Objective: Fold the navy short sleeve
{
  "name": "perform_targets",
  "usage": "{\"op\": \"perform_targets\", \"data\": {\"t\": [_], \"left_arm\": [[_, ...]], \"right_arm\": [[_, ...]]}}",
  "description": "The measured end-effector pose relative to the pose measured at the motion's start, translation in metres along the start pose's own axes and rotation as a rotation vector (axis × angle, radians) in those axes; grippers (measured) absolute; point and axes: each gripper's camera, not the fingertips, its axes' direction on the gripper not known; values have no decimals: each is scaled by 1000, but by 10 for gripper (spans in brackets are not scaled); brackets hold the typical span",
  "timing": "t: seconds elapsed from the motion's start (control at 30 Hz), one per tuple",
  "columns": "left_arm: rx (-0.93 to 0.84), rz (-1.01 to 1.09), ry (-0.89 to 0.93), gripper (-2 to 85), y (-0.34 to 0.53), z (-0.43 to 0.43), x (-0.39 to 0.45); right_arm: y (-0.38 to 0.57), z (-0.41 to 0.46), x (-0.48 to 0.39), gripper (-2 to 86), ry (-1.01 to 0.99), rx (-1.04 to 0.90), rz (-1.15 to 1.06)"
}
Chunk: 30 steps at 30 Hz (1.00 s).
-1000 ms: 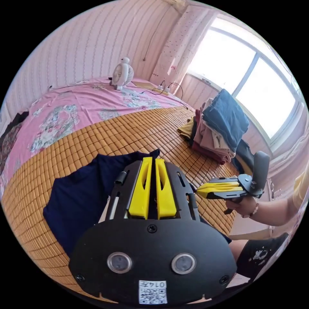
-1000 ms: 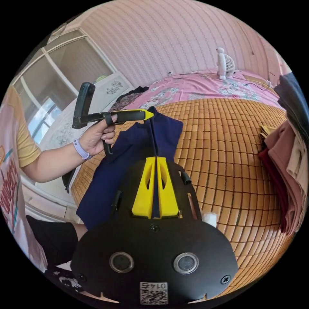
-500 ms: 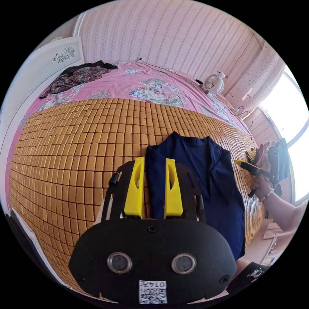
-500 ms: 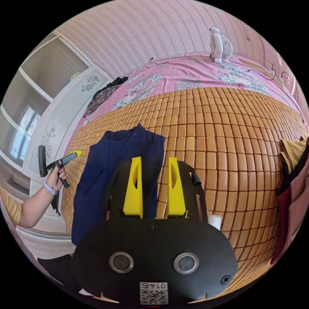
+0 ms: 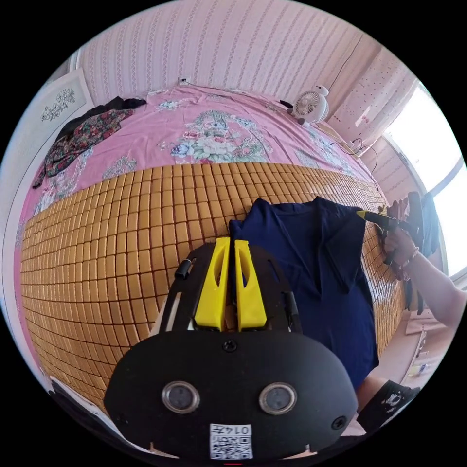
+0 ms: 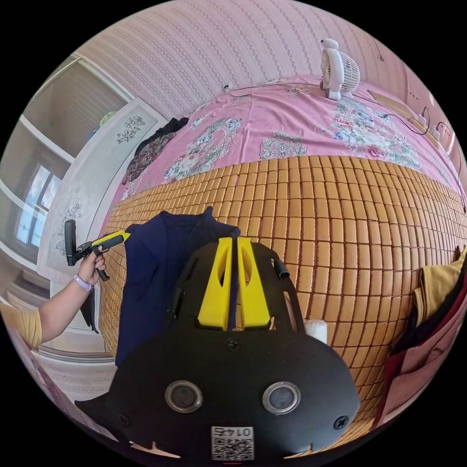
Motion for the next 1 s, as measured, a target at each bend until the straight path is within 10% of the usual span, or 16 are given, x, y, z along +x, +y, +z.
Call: {"op": "perform_targets", "data": {"t": [0.3, 0.57, 0.73, 1.0], "left_arm": [[123, 154, 117, -8, 49, -66, 11], [-90, -151, 463, 4, 220, -73, -6], [-368, -383, 361, -2, 307, -26, -10], [-267, -207, 346, -9, 287, -16, 29]], "right_arm": [[7, -76, -45, 9, -149, 18, -312], [170, -87, -69, 31, -354, -417, -180], [238, -44, -68, 42, -234, -565, 24], [202, -36, -141, 21, -188, -473, -161]]}}
